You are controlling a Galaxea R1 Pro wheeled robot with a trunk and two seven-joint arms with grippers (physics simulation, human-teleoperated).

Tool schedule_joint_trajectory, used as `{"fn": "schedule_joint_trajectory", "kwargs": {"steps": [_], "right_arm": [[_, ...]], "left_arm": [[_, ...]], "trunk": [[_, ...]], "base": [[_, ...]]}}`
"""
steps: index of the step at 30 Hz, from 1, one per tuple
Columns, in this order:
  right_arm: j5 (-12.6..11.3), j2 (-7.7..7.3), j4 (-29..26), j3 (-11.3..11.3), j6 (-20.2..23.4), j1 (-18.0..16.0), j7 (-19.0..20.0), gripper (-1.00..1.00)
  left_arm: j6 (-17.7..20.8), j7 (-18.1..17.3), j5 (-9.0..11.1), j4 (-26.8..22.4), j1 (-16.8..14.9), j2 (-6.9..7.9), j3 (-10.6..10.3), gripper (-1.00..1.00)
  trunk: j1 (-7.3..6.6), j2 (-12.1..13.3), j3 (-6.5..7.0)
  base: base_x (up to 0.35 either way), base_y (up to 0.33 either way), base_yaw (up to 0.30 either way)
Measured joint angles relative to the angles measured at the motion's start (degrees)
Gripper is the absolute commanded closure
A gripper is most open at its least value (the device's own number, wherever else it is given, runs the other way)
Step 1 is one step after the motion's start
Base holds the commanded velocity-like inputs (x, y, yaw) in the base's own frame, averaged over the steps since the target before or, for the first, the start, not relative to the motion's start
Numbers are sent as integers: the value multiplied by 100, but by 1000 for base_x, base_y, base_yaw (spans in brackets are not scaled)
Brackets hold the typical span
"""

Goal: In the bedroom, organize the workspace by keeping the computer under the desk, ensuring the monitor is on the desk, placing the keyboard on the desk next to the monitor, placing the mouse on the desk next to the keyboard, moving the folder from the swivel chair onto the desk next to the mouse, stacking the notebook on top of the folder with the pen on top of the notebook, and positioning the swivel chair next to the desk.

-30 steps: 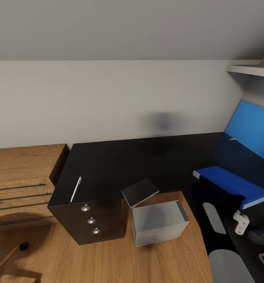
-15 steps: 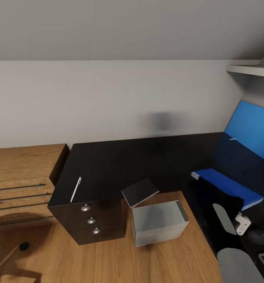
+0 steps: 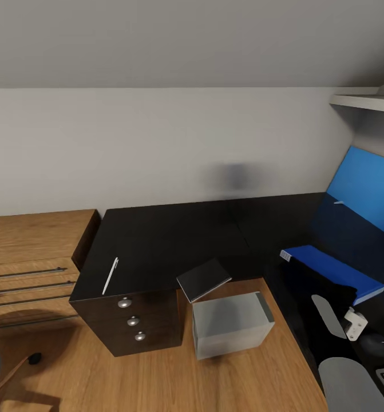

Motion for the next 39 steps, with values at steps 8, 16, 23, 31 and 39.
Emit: {"fn": "schedule_joint_trajectory", "kwargs": {"steps": [8, 16, 23, 31, 39], "right_arm": [[-6, 2, -4, -18, -2, 0, 1, 100], [-1, 9, -12, -23, -4, 0, -7, 100], [-5, 9, -14, -19, -8, 0, -8, 100], [-2, 7, -12, -19, -6, 0, -7, 100], [-3, 9, -13, -19, -9, 0, -8, 100]], "left_arm": [[-3, 0, 0, 0, 0, 0, 0, -100], [-9, 0, 0, 0, 0, 2, 0, -100], [-9, 0, 0, 0, 0, 2, -1, -100], [-9, 0, 0, 0, 0, 3, 0, -100], [-10, 0, 0, 0, 0, 3, -1, -100]], "trunk": [[0, 0, 0], [0, 0, 0], [2, 0, 0], [0, 0, 0], [2, 0, 0]], "base": [[0, 0, 0], [0, 0, 0], [-63, 0, 0], [-98, 0, 0], [-59, 0, 0]]}}
